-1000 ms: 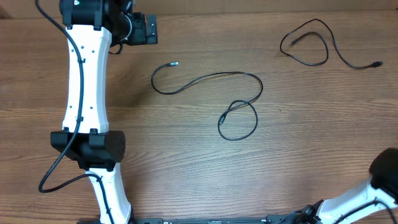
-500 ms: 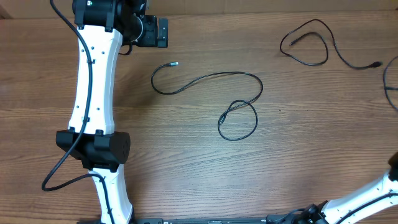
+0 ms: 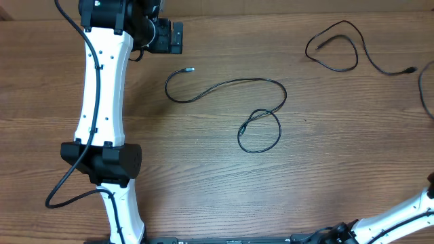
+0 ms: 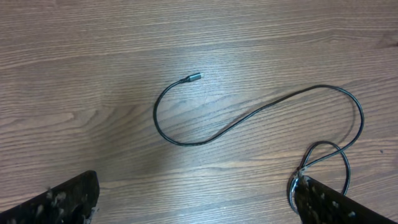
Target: Untangle cables
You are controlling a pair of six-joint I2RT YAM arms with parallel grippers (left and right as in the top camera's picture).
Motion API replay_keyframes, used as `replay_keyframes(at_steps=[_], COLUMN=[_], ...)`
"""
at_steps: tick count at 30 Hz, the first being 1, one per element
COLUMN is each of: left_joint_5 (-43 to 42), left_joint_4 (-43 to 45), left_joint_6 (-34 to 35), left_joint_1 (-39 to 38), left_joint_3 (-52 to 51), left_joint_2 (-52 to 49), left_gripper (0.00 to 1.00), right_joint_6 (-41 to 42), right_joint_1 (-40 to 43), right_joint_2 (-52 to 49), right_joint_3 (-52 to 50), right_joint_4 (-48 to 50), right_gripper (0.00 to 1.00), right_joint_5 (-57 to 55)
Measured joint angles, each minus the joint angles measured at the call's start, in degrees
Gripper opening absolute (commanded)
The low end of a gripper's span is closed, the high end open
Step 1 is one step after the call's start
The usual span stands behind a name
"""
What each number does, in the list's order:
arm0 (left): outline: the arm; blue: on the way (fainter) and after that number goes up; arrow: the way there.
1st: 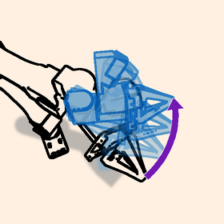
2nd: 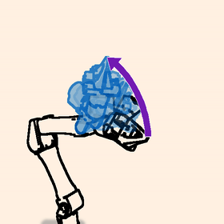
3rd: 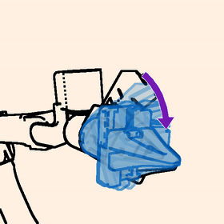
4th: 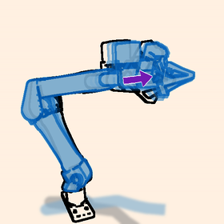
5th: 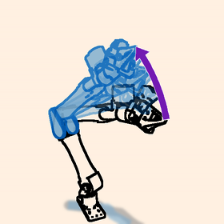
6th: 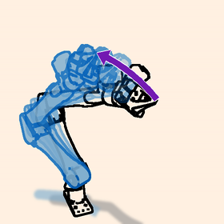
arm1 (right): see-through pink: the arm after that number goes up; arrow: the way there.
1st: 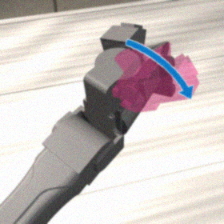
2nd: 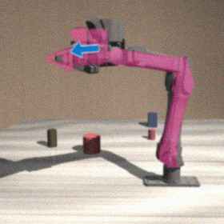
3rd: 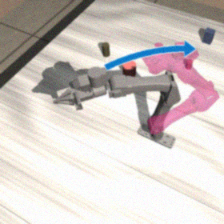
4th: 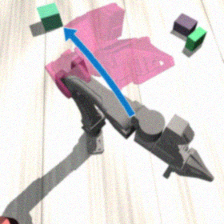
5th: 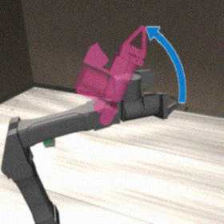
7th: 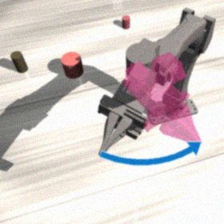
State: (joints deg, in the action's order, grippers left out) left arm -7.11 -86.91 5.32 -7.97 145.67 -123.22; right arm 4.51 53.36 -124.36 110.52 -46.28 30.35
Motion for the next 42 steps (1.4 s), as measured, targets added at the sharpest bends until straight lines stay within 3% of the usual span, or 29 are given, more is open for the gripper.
replay_keyframes(at_steps=[4,8,13,20,24,28,37,38,39,40,41,42], left_joint_5=[0.0,0.0,0.0,0.0,0.0,0.0,0.0,0.0,0.0,0.0,0.0,0.0], left_joint_4=[-0.07,-0.13,-0.07,0.26,0.24,0.24,0.2,0.2,0.2,0.2,0.17,0.15], left_joint_6=[-0.44,-1.07,-1.09,-1.09,-1.62,-2.71,-4.28,-4.28,-4.28,-4.28,-4.28,-4.28], left_joint_1=[0.0,0.0,0.0,0.0,0.0,0.0,0.0,0.0,0.0,0.0,0.0,0.0], left_joint_3=[0.0,0.0,0.0,0.0,0.0,0.0,0.0,0.0,0.0,0.0,0.0,0.0], left_joint_2=[0.0,0.0,0.0,0.0,0.0,0.0,0.0,0.0,0.0,0.0,0.0,0.0], left_gripper=[1.0,1.0,1.0,1.0,1.0,1.0,1.0,1.0,1.0,1.0,1.0,1.0], right_joint_6=[-0.02,-0.11,-1.7,-10.27,-6.8,0.48,2.16,2.25,2.32,2.29,2.16,2.38], right_joint_1=[-3.23,-6.64,-11.43,-32.17,-41.97,-42.84,-44.96,-45.57,-46.12,-46.8,-47.39,-48.06], right_joint_2=[0.02,1.05,2.38,2.32,-0.72,-7.78,-14.05,-14.05,-14.05,-14.05,-14.05,-14.05], right_joint_3=[7.21,14.45,15.58,15.04,14.69,14.36,12.85,12.85,12.85,12.85,12.85,12.85], right_joint_4=[-0.92,-0.68,-3.98,-3.89,-1.92,-0.94,-0.42,-0.15,-0.11,-0.09,0.09,0.39], right_gripper=[1.0,1.0,1.0,1.0,1.0,1.0,1.0,0.82,0.36,0.12,0.04,0.04], right_joint_5=[1.29,-5.27,-7.3,-12.09,-17.68,-18.6,-15.69,-15.54,-15.54,-15.56,-15.45,-15.54])
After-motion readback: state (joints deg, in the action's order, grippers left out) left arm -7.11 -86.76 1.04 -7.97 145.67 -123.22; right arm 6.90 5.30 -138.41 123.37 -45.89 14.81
